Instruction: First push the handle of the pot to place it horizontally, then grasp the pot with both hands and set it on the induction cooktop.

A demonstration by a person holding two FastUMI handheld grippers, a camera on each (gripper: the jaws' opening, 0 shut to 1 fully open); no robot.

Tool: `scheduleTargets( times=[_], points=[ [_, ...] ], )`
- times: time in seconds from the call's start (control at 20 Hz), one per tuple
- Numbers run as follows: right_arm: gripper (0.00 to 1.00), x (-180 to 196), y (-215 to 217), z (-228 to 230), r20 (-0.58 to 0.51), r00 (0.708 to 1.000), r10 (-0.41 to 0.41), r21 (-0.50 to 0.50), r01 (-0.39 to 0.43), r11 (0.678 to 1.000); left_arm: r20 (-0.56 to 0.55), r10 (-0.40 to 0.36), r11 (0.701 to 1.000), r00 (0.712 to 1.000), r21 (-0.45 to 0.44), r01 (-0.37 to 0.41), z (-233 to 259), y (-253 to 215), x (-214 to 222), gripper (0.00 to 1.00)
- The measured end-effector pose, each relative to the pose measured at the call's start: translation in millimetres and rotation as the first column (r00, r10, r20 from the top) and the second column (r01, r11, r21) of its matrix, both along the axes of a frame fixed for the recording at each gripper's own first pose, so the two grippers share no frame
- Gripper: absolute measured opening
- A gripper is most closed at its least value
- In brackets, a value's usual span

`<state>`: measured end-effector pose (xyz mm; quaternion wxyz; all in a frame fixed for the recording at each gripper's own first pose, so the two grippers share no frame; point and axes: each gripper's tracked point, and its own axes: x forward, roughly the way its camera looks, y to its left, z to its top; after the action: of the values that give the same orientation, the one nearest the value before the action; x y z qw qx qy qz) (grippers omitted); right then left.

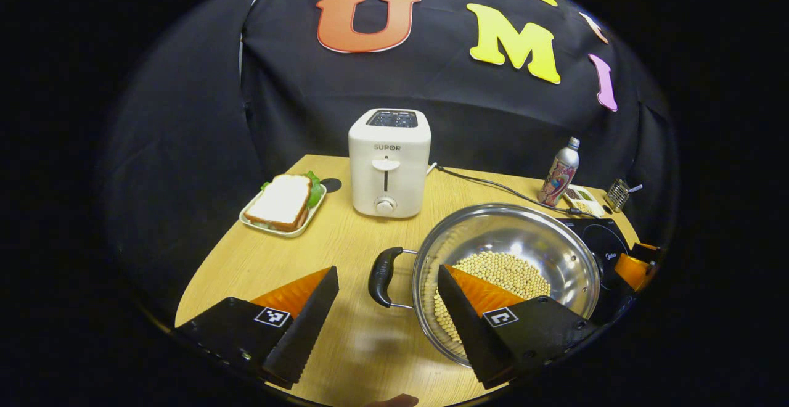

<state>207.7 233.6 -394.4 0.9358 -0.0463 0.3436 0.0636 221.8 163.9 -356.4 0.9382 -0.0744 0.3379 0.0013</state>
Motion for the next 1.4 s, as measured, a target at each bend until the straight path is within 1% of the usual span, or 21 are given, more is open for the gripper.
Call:
scheduleTargets(
  times=[0.05, 0.1, 0.15, 0.2, 0.3, 0.35, 0.4, 0.45, 0.5, 0.55, 0.65, 0.7, 0.8, 0.9, 1.0, 1.05, 1.2, 1.25, 1.3, 1.35, 1.4],
  points=[
    [0.97, 2, 3, -8, -0.016, 1.0, -0.007, -0.01, 0.007, 1.0, -0.005, -0.016, 1.0, 1.0, 0.009, 0.016, -4, 0, 2, 0.97],
    [1.0, 5, 6, -15, -0.031, 0.999, -0.012, -0.014, 0.012, 1.0, -0.006, -0.029, 0.999, 1.0, 0.027, 0.029, -6, 0, 5, 0.97],
    [1.0, 9, 11, -22, -0.04, 0.999, -0.015, -0.017, 0.014, 1.0, -0.009, -0.043, 0.998, 0.999, 0.048, 0.043, -9, 0, 9, 0.87],
    [1.0, 13, 12, -27, -0.046, 0.999, -0.023, -0.028, 0.022, 0.999, -0.018, -0.055, 0.996, 0.998, 0.068, 0.057, -13, -2, 11, 0.97],
    [1.0, 17, 18, -37, -0.064, 0.997, -0.036, -0.034, 0.034, 0.999, -0.042, -0.082, 0.992, 0.996, 0.097, 0.085, -22, -6, 14, 0.97],
    [0.97, 20, 21, -44, -0.074, 0.996, -0.055, -0.034, 0.052, 0.998, -0.061, -0.09, 0.991, 0.994, 0.097, 0.096, -27, -8, 17, 0.96],
    [0.98, 25, 24, -52, -0.09, 0.994, -0.068, -0.042, 0.064, 0.997, -0.085, -0.086, 0.991, 0.993, 0.096, 0.094, -34, -8, 20, 0.89],
    [0.92, 27, 24, -55, -0.075, 0.996, -0.054, -0.09, 0.047, 0.995, -0.11, -0.088, 0.991, 0.99, 0.086, 0.098, -42, -8, 21, 0.84],
    [0.7, 28, 24, -56, -0.106, 0.994, -0.041, -0.14, 0.026, 0.99, -0.132, -0.09, 0.993, 0.987, 0.062, 0.099, -48, -11, 22, 0.81],
    [0.72, 32, 24, -56, -0.085, 0.995, -0.044, -0.155, 0.03, 0.987, -0.144, -0.099, 0.993, 0.985, 0.044, 0.106, -50, -14, 19, 0.71],
    [0.7, 32, 27, -61, -0.096, 0.995, -0.035, -0.16, 0.02, 0.987, -0.156, -0.129, 0.988, 0.979, 0.06, 0.14, -52, -13, 22, 0.71],
    [0.72, 34, 28, -61, -0.092, 0.996, -0.021, -0.163, 0.006, 0.987, -0.163, -0.134, 0.987, 0.977, 0.068, 0.146, -52, -13, 23, 0.71],
    [0.72, 35, 26, -61, -0.1, 0.995, 0.024, -0.176, -0.042, 0.983, -0.178, -0.132, 0.987, 0.975, 0.07, 0.146, -53, -13, 20, 0.7],
    [0.72, 36, 27, -62, -0.113, 0.992, 0.05, -0.193, -0.072, 0.979, -0.176, -0.13, 0.987, 0.976, 0.071, 0.144, -52, -13, 19, 0.69],
    [0.72, 37, 27, -62, -0.108, 0.992, 0.057, -0.195, -0.077, 0.978, -0.162, -0.134, 0.986, 0.978, 0.074, 0.147, -52, -13, 18, 0.69],
    [0.7, 39, 28, -62, -0.103, 0.993, 0.052, -0.185, -0.071, 0.98, -0.15, -0.135, 0.986, 0.979, 0.081, 0.148, -53, -12, 18, 0.69],
    [0.73, 39, 26, -63, -0.099, 0.994, 0.051, -0.199, -0.07, 0.977, -0.11, -0.136, 0.985, 0.985, 0.096, 0.147, -53, -13, 19, 0.69],
    [0.74, 39, 25, -64, -0.099, 0.994, 0.055, -0.209, -0.075, 0.975, -0.107, -0.132, 0.986, 0.985, 0.091, 0.141, -53, -13, 19, 0.78],
    [0.77, 40, 26, -64, -0.097, 0.994, 0.056, -0.21, -0.075, 0.975, -0.105, -0.127, 0.987, 0.986, 0.083, 0.136, -53, -13, 17, 0.69],
    [0.78, 39, 28, -65, -0.093, 0.994, 0.061, -0.196, -0.078, 0.978, -0.107, -0.123, 0.988, 0.987, 0.08, 0.132, -54, -13, 17, 0.78],
    [0.78, 38, 28, -66, -0.086, 0.995, 0.055, -0.19, -0.071, 0.979, -0.105, -0.119, 0.989, 0.987, 0.081, 0.128, -53, -13, 19, 0.69]
  ],
)
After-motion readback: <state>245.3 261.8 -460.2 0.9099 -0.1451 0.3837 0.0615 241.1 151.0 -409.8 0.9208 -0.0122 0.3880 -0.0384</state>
